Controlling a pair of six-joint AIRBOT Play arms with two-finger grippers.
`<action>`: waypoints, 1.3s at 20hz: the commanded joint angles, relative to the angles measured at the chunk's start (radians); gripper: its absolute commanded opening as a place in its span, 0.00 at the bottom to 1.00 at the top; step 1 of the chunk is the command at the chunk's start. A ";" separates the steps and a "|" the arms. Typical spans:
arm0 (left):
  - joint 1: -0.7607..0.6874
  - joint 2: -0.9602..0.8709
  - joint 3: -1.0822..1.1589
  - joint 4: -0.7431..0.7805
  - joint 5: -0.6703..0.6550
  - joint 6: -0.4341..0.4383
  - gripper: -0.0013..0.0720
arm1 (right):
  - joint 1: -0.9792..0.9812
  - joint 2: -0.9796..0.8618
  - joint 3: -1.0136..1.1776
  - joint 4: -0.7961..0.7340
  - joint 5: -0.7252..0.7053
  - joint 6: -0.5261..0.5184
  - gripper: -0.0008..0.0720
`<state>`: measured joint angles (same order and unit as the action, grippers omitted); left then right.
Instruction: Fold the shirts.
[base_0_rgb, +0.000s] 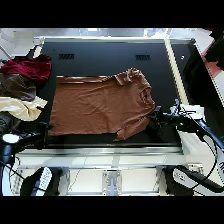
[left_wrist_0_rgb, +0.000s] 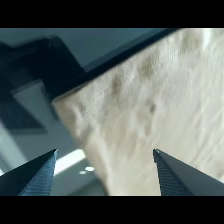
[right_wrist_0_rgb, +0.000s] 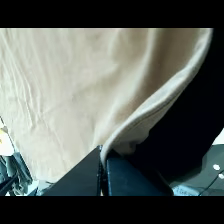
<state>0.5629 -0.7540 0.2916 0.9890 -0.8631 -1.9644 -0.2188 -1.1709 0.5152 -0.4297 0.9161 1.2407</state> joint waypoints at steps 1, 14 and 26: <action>0.001 -0.057 -0.011 -0.075 0.074 0.009 0.97 | 0.001 0.000 0.006 -0.005 0.008 -0.005 0.03; 0.072 -0.142 -0.013 -0.069 0.078 0.136 0.81 | 0.001 0.000 0.006 -0.004 0.001 -0.005 0.03; 0.074 -0.014 0.186 -0.415 0.058 0.565 0.03 | 0.000 0.257 0.093 -0.054 0.093 -0.157 0.03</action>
<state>0.6353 -0.8715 0.3805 0.6918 -0.7685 -1.5547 -0.2188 -1.0321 0.5556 -0.4442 0.9436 1.1614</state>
